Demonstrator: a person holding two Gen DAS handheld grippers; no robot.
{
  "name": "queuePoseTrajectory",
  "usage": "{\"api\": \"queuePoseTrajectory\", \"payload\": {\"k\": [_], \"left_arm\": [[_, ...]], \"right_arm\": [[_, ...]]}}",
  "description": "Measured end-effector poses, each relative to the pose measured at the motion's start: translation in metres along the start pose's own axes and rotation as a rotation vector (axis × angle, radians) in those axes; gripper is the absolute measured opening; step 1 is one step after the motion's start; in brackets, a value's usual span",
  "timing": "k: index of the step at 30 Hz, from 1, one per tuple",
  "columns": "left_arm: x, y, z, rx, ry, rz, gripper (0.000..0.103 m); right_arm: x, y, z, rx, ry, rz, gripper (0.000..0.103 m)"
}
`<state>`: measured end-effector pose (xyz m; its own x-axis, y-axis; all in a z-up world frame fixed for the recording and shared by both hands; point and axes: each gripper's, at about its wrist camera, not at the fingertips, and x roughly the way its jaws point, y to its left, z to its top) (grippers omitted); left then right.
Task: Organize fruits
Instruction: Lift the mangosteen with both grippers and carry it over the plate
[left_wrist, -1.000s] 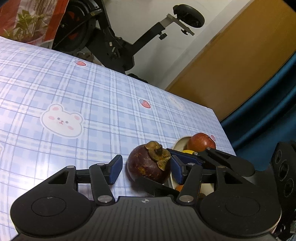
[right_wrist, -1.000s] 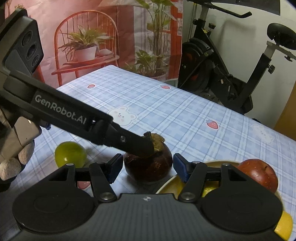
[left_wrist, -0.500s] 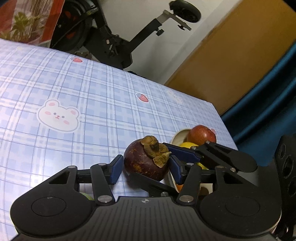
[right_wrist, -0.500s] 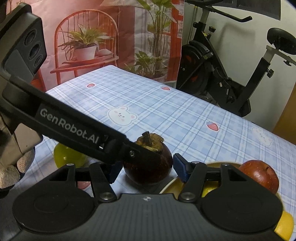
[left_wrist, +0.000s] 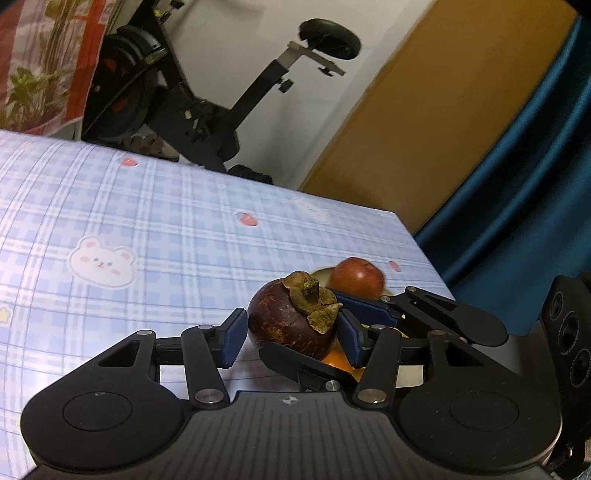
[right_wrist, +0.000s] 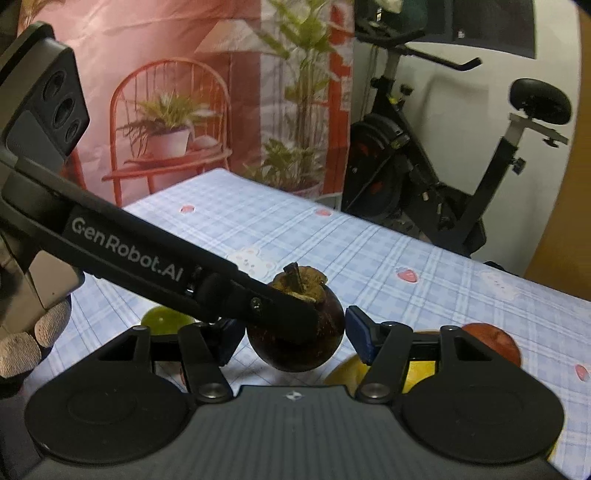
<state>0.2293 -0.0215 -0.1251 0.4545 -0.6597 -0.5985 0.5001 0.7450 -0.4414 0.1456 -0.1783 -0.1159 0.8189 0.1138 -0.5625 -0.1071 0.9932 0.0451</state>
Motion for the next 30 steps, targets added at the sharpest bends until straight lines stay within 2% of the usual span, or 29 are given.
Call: {"api": "queuePoseTrajectory", "payload": {"k": [7, 17, 30], "left_arm": [[0.009, -0.035, 0.003, 0.041, 0.000, -0.030, 0.056], [0.043, -0.080, 0.001, 0.110, 0.048, -0.066, 0.056], [0.082, -0.100, -0.005, 0.147, 0.131, -0.036, 0.056]], "right_arm": [[-0.035, -0.020, -0.005, 0.034, -0.034, -0.044, 0.062], [-0.073, -0.062, -0.024, 0.108, -0.050, -0.102, 0.062], [-0.071, -0.096, -0.047, 0.147, -0.015, -0.110, 0.062]]}}
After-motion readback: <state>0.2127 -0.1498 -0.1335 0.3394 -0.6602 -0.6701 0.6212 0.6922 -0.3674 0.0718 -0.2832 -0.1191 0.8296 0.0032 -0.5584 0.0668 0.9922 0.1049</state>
